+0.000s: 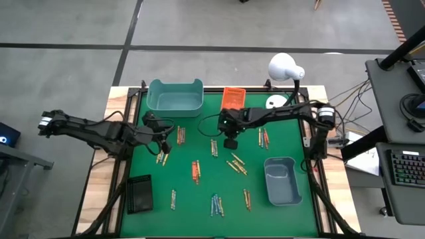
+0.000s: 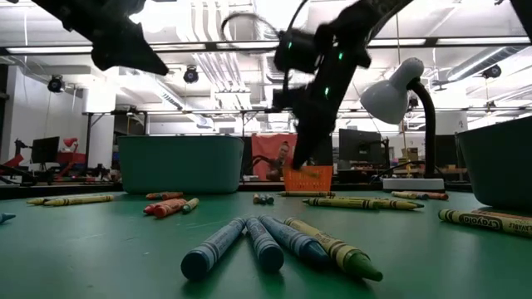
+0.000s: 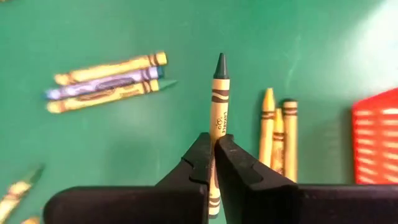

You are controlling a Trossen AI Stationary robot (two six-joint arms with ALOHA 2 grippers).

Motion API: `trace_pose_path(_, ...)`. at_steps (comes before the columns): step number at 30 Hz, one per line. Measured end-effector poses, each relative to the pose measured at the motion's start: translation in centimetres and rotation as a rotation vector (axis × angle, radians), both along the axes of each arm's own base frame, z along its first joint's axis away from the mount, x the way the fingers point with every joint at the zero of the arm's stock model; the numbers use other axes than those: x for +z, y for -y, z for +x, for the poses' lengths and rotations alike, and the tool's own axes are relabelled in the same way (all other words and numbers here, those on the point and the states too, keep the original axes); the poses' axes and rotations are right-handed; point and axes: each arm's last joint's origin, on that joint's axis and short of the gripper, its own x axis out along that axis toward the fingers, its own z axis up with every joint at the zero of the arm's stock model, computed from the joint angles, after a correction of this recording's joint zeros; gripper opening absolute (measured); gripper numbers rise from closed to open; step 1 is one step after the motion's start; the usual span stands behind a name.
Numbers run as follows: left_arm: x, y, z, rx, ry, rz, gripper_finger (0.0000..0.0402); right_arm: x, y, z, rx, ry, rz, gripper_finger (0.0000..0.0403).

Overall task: Sort crayons
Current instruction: Put the green crayon into the blue bin

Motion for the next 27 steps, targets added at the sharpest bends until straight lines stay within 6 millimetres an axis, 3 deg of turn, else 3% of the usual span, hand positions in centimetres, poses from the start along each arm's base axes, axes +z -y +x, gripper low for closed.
trace_pose_path(8, 0.3, 0.1, 0.3, -0.002, 0.045, -0.009, 0.0, 5.4, -2.3, -2.3, -0.003, 0.01, 0.064, 0.0008)
trace_pose_path(15, 0.5, 0.1, 0.5, -0.011, 0.066, -0.001, 0.0, 9.2, -6.5, -6.3, -0.046, -0.059, 0.228, 0.0008)
trace_pose_path(23, 1.6, 0.2, 1.0, -0.052, 0.143, 0.061, 0.0, 11.4, -12.0, -10.9, -0.323, -0.184, 0.388, 0.0008)
trace_pose_path(27, 2.4, 0.2, 1.3, -0.074, 0.194, 0.109, 0.0, 11.2, -14.7, -12.4, -0.515, -0.197, 0.451, 0.0008)
